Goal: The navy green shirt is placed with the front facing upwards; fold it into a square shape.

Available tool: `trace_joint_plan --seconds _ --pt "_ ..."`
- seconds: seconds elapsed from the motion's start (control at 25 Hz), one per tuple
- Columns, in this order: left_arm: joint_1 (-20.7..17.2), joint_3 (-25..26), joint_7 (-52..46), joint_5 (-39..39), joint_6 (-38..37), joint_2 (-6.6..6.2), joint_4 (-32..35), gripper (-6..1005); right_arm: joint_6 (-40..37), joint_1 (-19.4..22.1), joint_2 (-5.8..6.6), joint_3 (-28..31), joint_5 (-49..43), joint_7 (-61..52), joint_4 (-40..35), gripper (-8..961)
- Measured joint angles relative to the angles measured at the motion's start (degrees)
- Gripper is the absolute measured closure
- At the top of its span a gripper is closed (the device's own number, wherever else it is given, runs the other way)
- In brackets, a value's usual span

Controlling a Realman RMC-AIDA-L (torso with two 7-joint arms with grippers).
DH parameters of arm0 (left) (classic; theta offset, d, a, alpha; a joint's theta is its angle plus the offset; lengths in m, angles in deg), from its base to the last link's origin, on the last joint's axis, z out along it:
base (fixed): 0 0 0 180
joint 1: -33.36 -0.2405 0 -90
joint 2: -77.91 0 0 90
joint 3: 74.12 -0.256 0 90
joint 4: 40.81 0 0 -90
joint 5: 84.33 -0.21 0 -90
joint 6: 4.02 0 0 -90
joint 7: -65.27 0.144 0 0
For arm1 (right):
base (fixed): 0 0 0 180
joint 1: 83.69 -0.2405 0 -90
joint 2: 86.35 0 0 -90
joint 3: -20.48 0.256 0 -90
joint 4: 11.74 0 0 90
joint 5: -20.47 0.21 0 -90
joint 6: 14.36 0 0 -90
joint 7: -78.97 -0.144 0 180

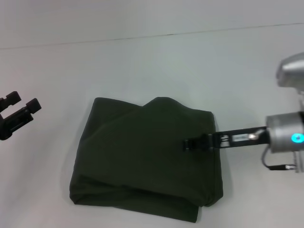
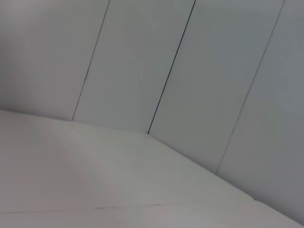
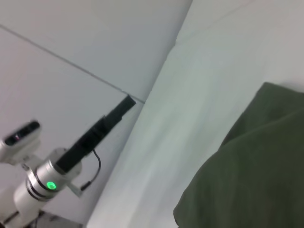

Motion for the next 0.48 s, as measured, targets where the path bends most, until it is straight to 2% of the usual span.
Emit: trace_joint_plan --seconds 0.08,0.24,0.48 --pt "0.2 0.0 0.0 0.0 0.0 0.03 -0.1 243 1.8 -1.4 -0.61 -2.0 0.0 0.1 0.9 683" --pt "0.6 0.1 0.0 0.1 0.2 0.03 -0.6 244 5.4 -4.0 -0.81 -5.6 0.2 1.2 4.3 865" --pt "1.3 0.1 0.0 0.1 0.5 0.00 -1.3 244 8.7 -5.7 -0.89 -8.7 0.1 2.7 7.3 914"
